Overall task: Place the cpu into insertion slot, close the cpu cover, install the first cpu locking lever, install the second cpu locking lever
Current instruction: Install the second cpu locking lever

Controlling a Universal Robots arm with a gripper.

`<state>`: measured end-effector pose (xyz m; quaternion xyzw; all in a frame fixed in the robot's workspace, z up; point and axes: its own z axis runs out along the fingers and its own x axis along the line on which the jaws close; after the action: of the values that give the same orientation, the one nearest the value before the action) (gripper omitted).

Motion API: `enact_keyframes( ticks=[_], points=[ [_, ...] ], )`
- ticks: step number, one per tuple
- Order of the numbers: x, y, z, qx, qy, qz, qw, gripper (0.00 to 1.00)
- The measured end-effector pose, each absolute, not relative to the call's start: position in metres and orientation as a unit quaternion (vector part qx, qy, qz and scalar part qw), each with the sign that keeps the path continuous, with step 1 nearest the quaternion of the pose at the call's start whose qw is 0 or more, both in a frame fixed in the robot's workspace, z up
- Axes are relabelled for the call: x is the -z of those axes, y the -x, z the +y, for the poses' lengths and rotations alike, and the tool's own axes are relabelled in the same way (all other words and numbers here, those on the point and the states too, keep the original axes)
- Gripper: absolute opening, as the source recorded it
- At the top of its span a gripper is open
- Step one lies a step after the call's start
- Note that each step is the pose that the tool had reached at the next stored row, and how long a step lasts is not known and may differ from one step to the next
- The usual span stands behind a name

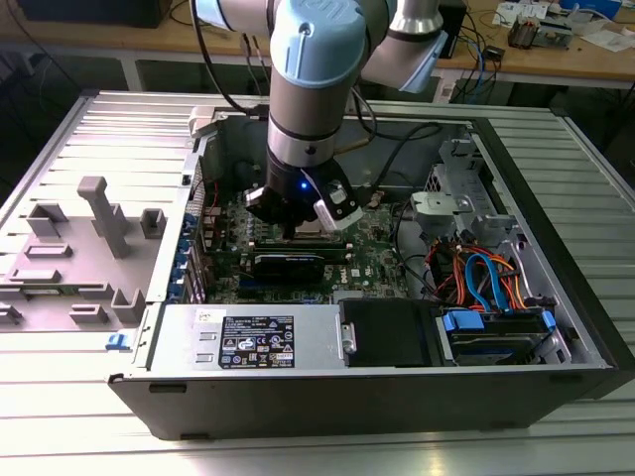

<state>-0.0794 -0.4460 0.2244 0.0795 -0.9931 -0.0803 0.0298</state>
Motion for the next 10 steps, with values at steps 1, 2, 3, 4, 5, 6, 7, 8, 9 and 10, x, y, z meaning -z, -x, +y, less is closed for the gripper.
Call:
enact_keyframes(
  ticks=[1, 2, 3, 4, 5, 6, 7, 8, 9, 10],
  points=[
    [-0.2241, 0.0794, -0.4468, 0.080, -0.080, -0.993, 0.030, 0.11],
    [-0.2241, 0.0794, -0.4478, 0.080, -0.081, -0.993, 0.030, 0.11],
    [-0.2241, 0.0795, -0.4487, 0.080, -0.082, -0.993, 0.030, 0.11],
    [-0.2241, 0.0797, -0.4493, 0.081, -0.083, -0.993, 0.030, 0.11],
    [-0.2240, 0.0799, -0.4497, 0.083, -0.084, -0.993, 0.030, 0.11],
    [-0.2237, 0.0800, -0.4497, 0.085, -0.084, -0.992, 0.030, 0.11],
    [-0.2231, 0.0801, -0.4497, 0.087, -0.085, -0.992, 0.030, 0.11],
    [-0.2215, 0.0806, -0.4497, 0.090, -0.085, -0.992, 0.029, 0.11],
    [-0.2196, 0.0813, -0.4498, 0.093, -0.086, -0.992, 0.029, 0.11],
    [-0.2188, 0.0816, -0.4497, 0.096, -0.086, -0.991, 0.029, 0.11]
  ],
)
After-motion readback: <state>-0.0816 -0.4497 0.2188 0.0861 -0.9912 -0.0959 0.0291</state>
